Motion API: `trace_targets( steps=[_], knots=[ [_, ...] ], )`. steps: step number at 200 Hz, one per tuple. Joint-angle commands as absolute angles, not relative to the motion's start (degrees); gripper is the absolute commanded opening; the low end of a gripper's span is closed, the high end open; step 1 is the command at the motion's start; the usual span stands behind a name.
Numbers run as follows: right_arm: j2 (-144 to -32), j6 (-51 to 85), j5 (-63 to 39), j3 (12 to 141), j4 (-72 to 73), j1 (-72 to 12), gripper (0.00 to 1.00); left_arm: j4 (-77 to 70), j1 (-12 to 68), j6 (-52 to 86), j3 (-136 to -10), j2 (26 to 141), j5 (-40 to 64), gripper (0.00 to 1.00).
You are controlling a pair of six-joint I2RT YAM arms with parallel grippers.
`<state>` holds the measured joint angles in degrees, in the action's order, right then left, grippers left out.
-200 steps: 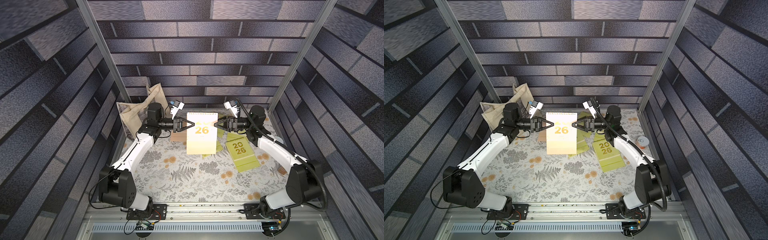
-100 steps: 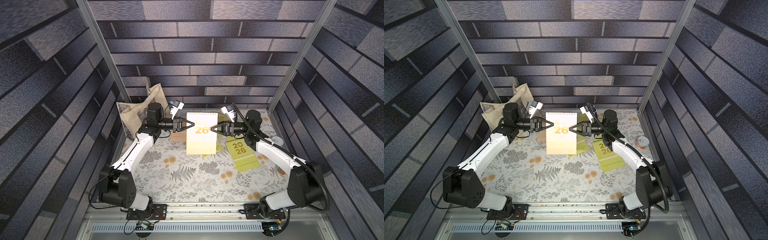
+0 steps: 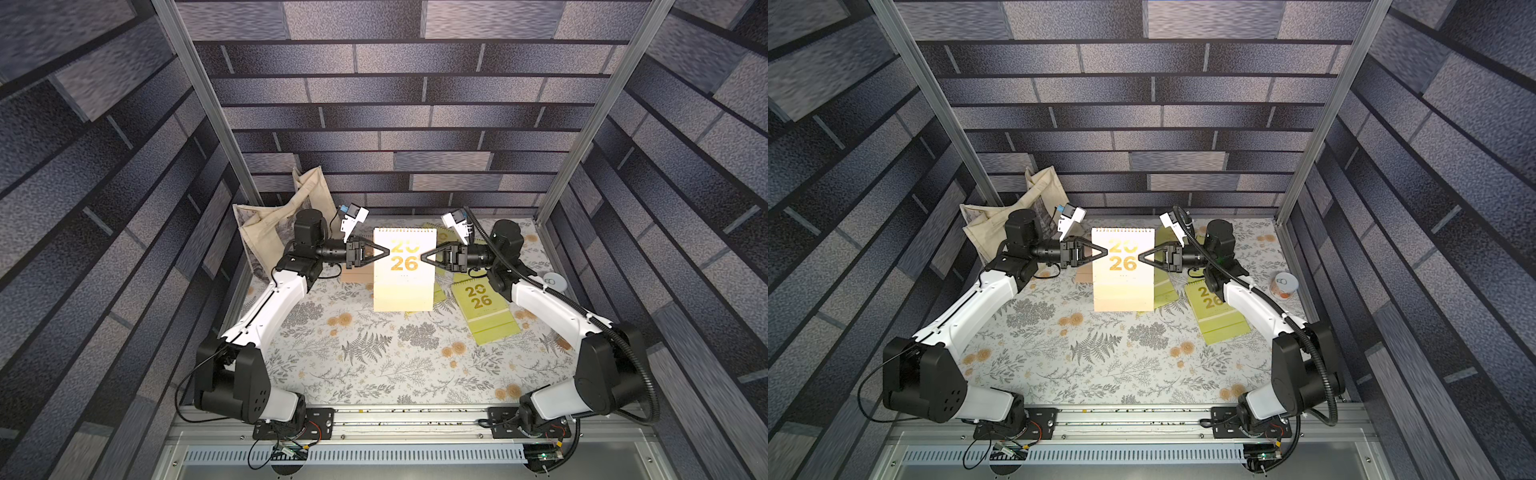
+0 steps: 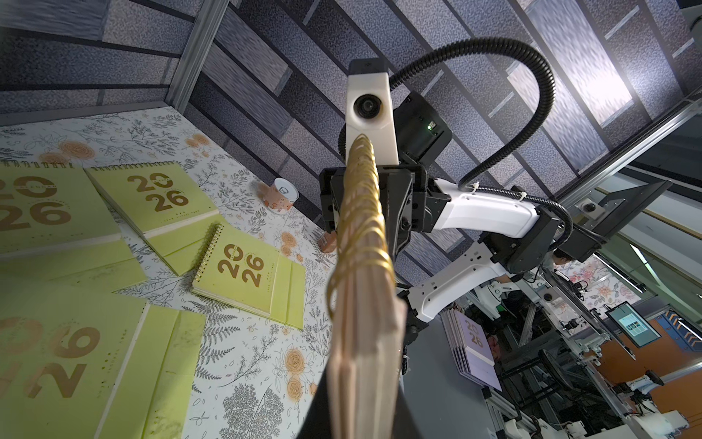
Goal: Stack the calendars
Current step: Place the calendar at the center of the board.
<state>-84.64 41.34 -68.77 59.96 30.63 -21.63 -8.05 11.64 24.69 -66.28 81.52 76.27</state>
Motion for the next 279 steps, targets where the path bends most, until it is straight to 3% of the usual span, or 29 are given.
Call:
trace_targets(
  steps=[1,57,105,111,129,141,147,213,279],
  knots=[
    [-84.5,40.4,-69.3,60.4,32.5,-22.2,0.27,-9.3,11.8,25.6,-65.3,79.7,75.3,0.0],
    [-84.7,40.6,-69.0,60.1,32.8,-22.2,0.21,-10.3,11.9,26.1,-65.3,80.5,74.9,0.0],
    [-85.7,41.2,-68.8,59.8,33.0,-22.9,0.0,-10.7,11.8,26.9,-65.8,81.7,75.0,0.03],
    [-85.8,41.3,-68.7,59.6,33.0,-22.9,0.0,-10.4,11.8,26.9,-65.9,81.9,74.9,0.11],
    [-85.9,41.3,-68.6,58.5,32.8,-23.1,0.0,-9.9,11.1,27.0,-65.9,82.1,75.0,0.47],
    [-85.8,41.1,-68.4,57.5,32.4,-23.2,0.0,-9.5,10.4,26.9,-65.8,82.1,74.5,0.89],
    [-85.7,40.8,-68.2,56.8,32.2,-23.2,0.0,-9.2,9.8,27.1,-65.7,82.0,74.0,1.0],
    [-85.1,41.8,-61.3,47.3,28.1,-23.8,0.0,-7.5,3.5,28.7,-62.5,80.0,70.9,1.0],
    [-86.6,42.7,-51.9,39.3,23.1,-27.1,0.0,-9.7,3.2,29.9,-58.0,77.7,70.8,1.0]
  ],
)
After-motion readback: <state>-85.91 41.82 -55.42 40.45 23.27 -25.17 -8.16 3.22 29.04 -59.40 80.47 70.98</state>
